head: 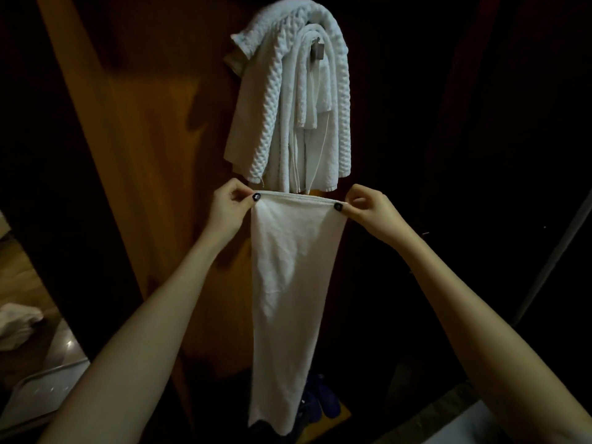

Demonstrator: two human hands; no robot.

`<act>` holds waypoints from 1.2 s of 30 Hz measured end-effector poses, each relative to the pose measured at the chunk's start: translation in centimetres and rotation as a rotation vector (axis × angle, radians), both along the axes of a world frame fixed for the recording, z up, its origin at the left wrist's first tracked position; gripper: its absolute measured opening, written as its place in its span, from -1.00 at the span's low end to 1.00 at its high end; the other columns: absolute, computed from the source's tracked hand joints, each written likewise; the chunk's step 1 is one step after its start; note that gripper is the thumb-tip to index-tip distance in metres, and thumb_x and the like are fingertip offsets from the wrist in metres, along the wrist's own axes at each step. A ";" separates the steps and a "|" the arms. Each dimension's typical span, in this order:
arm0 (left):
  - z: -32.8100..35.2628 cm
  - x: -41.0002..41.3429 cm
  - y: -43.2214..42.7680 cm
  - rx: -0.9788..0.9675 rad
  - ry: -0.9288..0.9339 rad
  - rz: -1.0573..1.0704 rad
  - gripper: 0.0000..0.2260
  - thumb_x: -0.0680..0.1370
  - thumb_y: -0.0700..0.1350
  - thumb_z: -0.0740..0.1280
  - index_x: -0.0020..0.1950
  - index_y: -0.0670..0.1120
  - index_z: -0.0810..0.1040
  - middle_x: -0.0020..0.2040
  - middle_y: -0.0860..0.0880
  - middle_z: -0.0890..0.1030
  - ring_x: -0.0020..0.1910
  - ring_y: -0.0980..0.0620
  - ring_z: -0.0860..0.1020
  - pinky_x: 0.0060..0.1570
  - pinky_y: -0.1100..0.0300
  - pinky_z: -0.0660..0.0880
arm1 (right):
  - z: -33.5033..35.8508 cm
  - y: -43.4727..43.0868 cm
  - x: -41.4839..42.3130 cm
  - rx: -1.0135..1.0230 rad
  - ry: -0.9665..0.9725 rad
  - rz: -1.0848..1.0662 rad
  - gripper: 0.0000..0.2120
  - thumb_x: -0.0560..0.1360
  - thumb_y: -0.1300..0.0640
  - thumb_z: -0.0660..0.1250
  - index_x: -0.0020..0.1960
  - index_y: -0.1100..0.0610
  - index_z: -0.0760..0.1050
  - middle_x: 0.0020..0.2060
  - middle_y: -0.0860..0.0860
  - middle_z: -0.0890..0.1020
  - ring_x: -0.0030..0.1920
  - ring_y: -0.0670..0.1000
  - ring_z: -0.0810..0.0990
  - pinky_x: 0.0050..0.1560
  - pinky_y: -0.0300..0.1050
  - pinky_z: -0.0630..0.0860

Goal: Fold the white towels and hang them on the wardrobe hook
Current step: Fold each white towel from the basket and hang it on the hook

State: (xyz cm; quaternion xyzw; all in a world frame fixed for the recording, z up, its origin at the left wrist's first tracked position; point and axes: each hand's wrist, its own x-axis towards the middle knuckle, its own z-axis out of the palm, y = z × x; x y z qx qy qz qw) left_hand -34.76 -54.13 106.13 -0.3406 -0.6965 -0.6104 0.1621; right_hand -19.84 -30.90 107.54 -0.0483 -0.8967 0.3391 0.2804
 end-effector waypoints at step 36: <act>-3.1 1.4 8.6 -0.028 -0.026 0.103 -0.82 0.44 -0.38 0.41 -0.10 -0.10 0.64 -0.16 -0.04 0.62 -0.22 0.20 0.57 -0.14 0.36 0.49 | -0.9 3.9 -7.8 -0.176 -0.197 0.528 -0.90 0.57 0.27 0.30 -0.01 0.14 0.58 -0.14 0.06 0.68 -0.13 0.06 0.71 -0.16 -0.03 0.67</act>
